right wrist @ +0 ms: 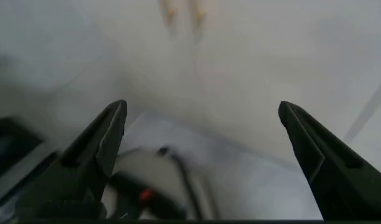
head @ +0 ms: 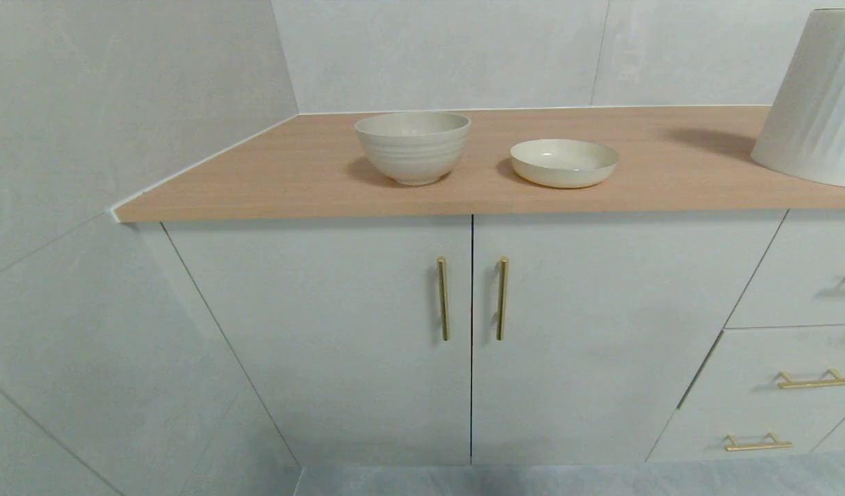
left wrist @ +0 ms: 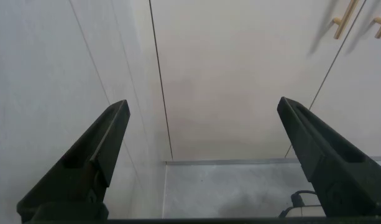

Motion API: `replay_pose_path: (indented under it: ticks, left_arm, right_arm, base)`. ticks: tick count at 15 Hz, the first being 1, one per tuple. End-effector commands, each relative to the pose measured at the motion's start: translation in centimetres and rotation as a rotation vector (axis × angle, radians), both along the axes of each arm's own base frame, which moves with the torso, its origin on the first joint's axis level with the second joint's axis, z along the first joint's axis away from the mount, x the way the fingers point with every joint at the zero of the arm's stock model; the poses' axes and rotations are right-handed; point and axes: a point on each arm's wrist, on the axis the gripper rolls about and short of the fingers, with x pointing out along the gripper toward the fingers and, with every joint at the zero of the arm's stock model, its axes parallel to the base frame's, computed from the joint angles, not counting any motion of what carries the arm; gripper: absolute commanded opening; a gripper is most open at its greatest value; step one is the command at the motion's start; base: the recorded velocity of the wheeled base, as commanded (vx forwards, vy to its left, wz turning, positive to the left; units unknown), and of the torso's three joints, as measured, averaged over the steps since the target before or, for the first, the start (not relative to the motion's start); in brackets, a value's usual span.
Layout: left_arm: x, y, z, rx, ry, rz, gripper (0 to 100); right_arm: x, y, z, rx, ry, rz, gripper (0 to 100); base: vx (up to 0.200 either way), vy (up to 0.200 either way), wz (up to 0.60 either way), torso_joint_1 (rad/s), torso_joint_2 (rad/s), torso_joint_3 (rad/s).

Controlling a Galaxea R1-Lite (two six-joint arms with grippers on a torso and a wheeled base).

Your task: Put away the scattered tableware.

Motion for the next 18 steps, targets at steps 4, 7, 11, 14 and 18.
replay_pose_path:
  ticks: [4,7,11,14,18]
  left_arm:
    - [0.0,0.0,0.0,0.000,0.000,0.000,100]
    - [0.0,0.0,0.0,0.000,0.000,0.000,100]
    - [0.0,0.0,0.0,0.000,0.000,0.000,100]
    - [0.0,0.0,0.0,0.001,0.000,0.000,100]
    - [0.0,0.0,0.0,0.001,0.000,0.000,100]
  right_arm:
    - [13.9,4.5,3.2,-0.015,0.307,0.347,100]
    - [20.5,7.8,2.5,0.041,0.296,0.369,100]
    - [25.1,11.6,1.4,-0.006,0.284,0.324,100]
    - [25.1,13.8,0.8,-0.048,0.284,0.297,100]
    - [27.2,16.5,0.4,-0.056,0.271,0.282,100]
  base:
    - [0.000,0.000,0.00,0.000,0.00,0.000]
    - [0.000,0.000,0.00,0.000,0.00,0.000]
    - [0.000,0.000,0.00,0.000,0.00,0.000]
    - [0.000,0.000,0.00,0.000,0.00,0.000]
    - [0.000,0.000,0.00,0.000,0.00,0.000]
